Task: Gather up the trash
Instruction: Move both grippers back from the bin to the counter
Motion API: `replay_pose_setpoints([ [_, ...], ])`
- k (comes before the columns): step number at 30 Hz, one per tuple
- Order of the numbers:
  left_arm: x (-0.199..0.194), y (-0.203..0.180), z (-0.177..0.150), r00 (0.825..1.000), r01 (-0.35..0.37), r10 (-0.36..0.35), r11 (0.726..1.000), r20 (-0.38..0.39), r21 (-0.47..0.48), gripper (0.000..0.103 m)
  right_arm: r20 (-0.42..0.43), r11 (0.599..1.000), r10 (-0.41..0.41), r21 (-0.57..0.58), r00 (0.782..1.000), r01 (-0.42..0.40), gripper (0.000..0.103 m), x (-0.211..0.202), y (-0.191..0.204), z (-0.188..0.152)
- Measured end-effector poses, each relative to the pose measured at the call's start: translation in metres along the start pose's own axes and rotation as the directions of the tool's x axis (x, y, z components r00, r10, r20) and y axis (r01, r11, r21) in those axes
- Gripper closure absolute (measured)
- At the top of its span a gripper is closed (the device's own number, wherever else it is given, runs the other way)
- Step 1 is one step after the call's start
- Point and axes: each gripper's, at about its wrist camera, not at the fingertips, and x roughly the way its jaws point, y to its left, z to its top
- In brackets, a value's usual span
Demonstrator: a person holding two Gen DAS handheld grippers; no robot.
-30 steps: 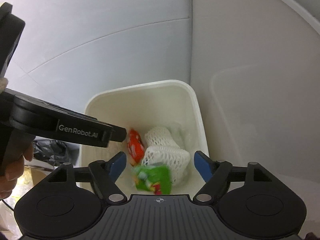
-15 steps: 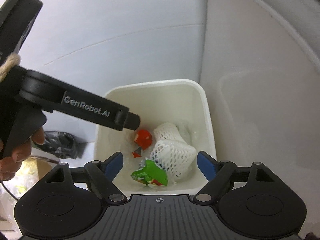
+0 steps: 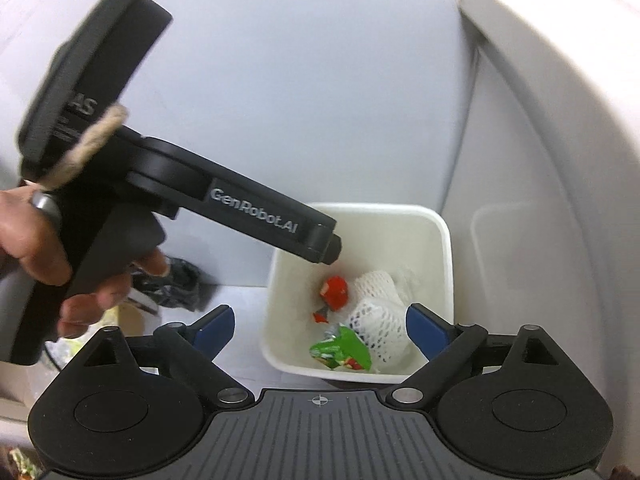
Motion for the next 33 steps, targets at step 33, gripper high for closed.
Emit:
replay_pose_setpoints([
  [33,-0.119,-0.098,0.020,0.967,0.019,-0.033,0.998,0.253,0.058,0.001,0.243,0.995,-0.101,0.048,0.965,0.092,0.004,-0.201,-0.068,0.003],
])
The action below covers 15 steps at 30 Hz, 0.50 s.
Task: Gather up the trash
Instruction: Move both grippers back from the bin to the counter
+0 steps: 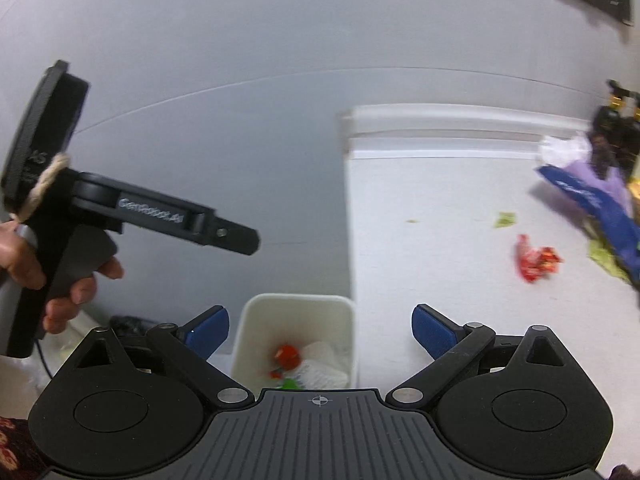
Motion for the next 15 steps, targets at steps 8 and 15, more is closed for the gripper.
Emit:
replay_pose_setpoints([
  [8,0.015,-0.040,0.005,1.000,0.021,-0.023,0.997,0.020,0.071,0.001,0.010,0.993,-0.096,0.075,0.995,0.095,0.004,-0.017,-0.050,-0.011],
  [15,0.037,-0.087,0.001,0.999,0.033,-0.039,0.981,0.025,0.193,0.001,0.026,0.971,-0.213,0.115,0.977,0.208,0.004,-0.026,-0.118,-0.015],
])
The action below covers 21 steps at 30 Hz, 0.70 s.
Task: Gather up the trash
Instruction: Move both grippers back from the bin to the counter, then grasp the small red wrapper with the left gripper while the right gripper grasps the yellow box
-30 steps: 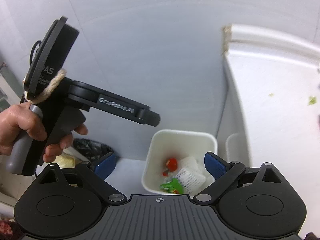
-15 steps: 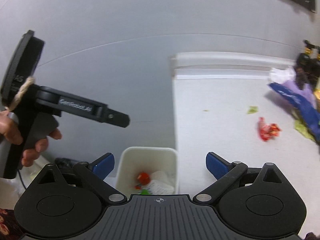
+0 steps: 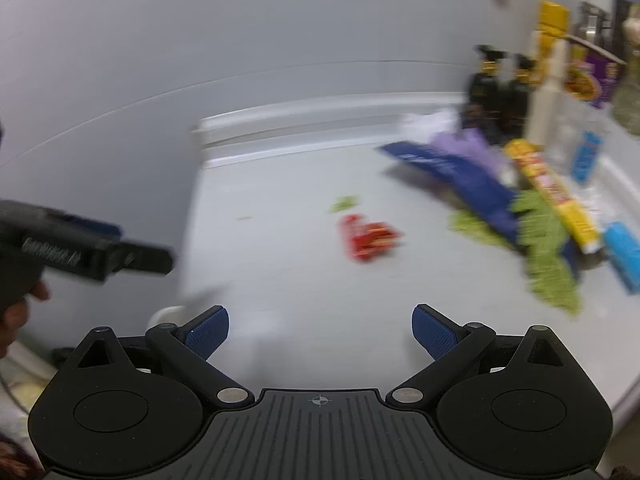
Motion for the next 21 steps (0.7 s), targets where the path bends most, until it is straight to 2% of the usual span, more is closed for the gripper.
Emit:
replay_pose_setpoints([
  [7,0.023,-0.045,0.012,0.997,0.068,-0.070,0.995,0.020,0.068,0.002,0.047,0.994,-0.084,0.074,0.995,0.080,0.004,-0.008,-0.072,0.024],
  [11,0.036,-0.064,0.022,0.995,0.087,-0.090,0.992,0.036,0.091,0.006,0.102,0.983,-0.165,0.092,0.981,0.156,0.004,-0.009,-0.106,0.032],
  [14,0.046,-0.074,0.028,0.995,0.088,-0.093,0.991,0.047,0.103,0.013,0.118,0.967,-0.248,0.084,0.962,0.239,0.004,-0.007,-0.129,0.033],
  [17,0.057,-0.080,0.034,0.995,0.080,-0.085,0.992,0.048,0.096,0.023,0.104,0.955,-0.294,0.064,0.950,0.289,0.006,-0.002,-0.148,0.034],
  [21,0.069,-0.087,0.039,0.997,0.061,-0.065,0.994,0.051,0.086,0.034,0.079,0.934,-0.351,-0.039,0.933,0.354,0.019,0.015,-0.158,0.035],
])
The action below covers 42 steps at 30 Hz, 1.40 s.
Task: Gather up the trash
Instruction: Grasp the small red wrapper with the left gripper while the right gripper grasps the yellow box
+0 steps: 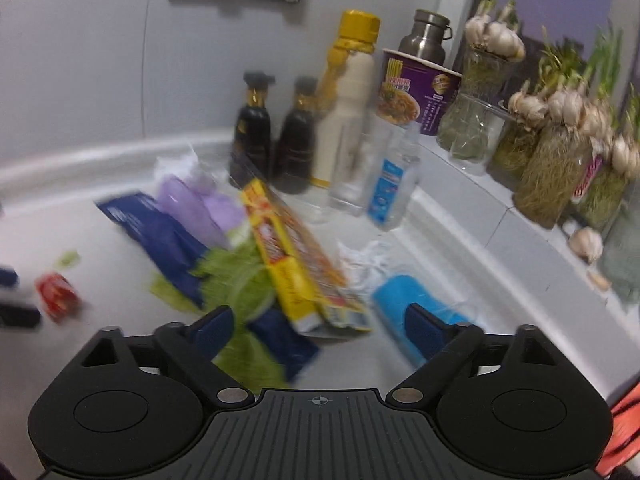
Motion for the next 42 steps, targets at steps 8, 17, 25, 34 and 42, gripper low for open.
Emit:
replay_pose_setpoints([
  [8,0.016,-0.007,0.002,0.999,-0.037,0.037,0.999,-0.019,-0.022,0.056,-0.038,0.988,-0.031,-0.150,0.999,0.025,0.038,0.035,0.006,-0.002],
  [17,0.020,-0.007,0.004,0.997,-0.074,0.073,0.997,-0.011,-0.032,0.073,0.000,0.971,-0.019,-0.239,1.000,0.018,0.065,0.056,0.021,0.005],
  [25,0.019,-0.008,0.009,0.998,-0.068,0.068,0.997,-0.006,-0.022,0.088,0.020,0.985,-0.003,-0.175,1.000,0.007,0.081,0.052,0.016,0.016],
  [34,0.011,-0.013,0.014,0.999,-0.032,0.032,0.999,0.016,-0.022,0.092,0.034,0.995,0.017,-0.097,0.999,-0.013,0.084,0.029,0.007,0.028],
  [42,0.000,-0.013,0.016,0.999,-0.017,0.018,0.999,0.037,-0.029,0.092,0.060,0.999,0.039,-0.031,0.997,-0.037,0.084,0.003,0.006,0.033],
])
